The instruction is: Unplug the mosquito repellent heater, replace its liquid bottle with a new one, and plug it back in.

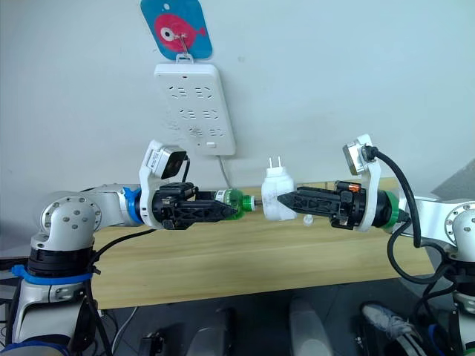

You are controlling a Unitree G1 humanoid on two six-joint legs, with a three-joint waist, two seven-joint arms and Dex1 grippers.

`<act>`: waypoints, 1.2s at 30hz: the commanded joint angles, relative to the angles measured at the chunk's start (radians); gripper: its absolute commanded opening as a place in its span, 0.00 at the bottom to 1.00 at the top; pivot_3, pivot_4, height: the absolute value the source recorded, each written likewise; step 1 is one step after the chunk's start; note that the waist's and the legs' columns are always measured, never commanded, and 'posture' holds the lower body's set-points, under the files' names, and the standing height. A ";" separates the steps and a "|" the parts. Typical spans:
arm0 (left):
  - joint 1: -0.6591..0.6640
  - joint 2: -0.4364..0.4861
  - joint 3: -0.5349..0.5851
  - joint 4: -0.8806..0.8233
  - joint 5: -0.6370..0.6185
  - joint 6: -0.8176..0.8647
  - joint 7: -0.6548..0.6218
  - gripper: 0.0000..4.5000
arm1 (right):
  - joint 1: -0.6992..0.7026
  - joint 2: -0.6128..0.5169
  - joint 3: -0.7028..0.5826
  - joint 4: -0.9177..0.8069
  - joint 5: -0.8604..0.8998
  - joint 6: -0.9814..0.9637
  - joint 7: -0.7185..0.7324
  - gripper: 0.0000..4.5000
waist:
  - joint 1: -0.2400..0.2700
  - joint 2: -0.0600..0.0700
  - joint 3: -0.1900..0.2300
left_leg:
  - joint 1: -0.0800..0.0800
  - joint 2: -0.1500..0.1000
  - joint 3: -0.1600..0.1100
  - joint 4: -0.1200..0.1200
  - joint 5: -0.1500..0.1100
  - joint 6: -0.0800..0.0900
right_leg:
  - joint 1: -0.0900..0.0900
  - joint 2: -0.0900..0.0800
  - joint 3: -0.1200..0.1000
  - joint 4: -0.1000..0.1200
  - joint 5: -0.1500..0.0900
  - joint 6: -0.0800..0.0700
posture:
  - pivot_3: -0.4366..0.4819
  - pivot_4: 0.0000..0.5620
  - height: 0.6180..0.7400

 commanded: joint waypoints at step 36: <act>-0.011 -0.025 -0.016 0.011 0.035 -0.054 -0.052 0.51 | -0.038 -0.023 0.032 -0.058 0.102 0.009 0.029 0.65 | 0.000 0.000 0.000 | 0.000 0.000 0.000 0.000 0.000 0.000 | 0.000 0.000 0.000 0.000 0.000 0.000 | 0.28 0.38 0.88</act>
